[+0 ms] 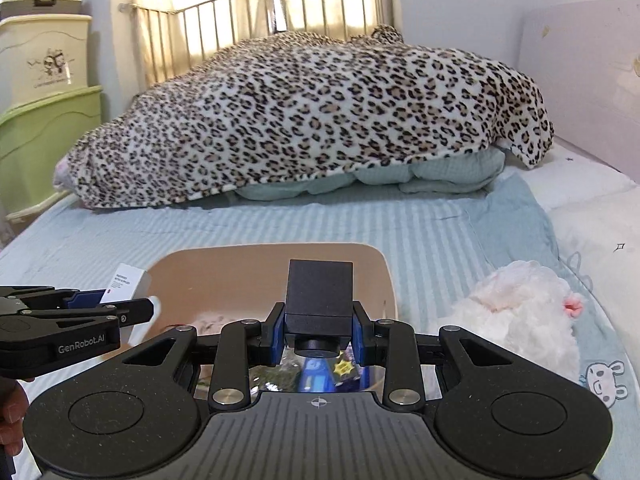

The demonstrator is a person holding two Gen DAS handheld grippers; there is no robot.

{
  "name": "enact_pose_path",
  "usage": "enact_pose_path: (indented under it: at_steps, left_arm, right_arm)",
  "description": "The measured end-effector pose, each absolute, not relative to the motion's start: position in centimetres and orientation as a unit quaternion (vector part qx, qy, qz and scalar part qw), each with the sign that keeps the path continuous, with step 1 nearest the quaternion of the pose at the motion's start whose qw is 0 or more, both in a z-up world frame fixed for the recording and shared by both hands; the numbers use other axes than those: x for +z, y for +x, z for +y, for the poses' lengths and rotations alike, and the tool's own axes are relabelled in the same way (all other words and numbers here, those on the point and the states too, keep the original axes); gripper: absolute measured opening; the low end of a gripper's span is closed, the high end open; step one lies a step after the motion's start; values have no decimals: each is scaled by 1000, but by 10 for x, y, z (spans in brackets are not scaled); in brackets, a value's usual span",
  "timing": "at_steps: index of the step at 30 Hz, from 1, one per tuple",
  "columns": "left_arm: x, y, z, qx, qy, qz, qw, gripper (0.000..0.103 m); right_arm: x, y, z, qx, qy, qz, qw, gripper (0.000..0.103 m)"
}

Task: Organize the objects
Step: 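Lower both items into the basket and release them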

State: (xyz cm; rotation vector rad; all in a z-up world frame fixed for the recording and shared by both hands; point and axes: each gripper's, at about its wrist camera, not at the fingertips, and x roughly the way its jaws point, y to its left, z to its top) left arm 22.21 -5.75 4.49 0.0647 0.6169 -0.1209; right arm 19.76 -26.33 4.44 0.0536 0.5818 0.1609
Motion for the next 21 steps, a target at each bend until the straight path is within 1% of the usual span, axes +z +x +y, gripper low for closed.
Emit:
enact_pose_path:
  at_steps: [8,14,17,18,19,20,21]
  left_arm:
    - [6,273,-62,-28,39,356,933,32]
    - [-18,283,-57,-34,41,397,916,32]
    - [-22,282,-56,-36,45,400,915,33]
    - [-22,281,-55,-35,46,399,915,35]
    - [-21,280,-55,-36,46,399,915,39]
    - [-20,279,-55,-36,45,399,915,56]
    - [-18,277,-55,-37,43,397,916,69]
  right_arm:
    - [17,233,-252,62,5,316,947,29]
    - [-3,246,-240,67,-13,351,934,30]
    - [-12,252,-235,72,-14,386,920,30]
    - [-13,252,-233,70,-21,387,919,38]
    - [-13,251,-231,70,-26,388,919,40]
    - [-11,250,-231,71,-24,388,919,42]
    - [-9,248,-231,74,-19,386,919,48]
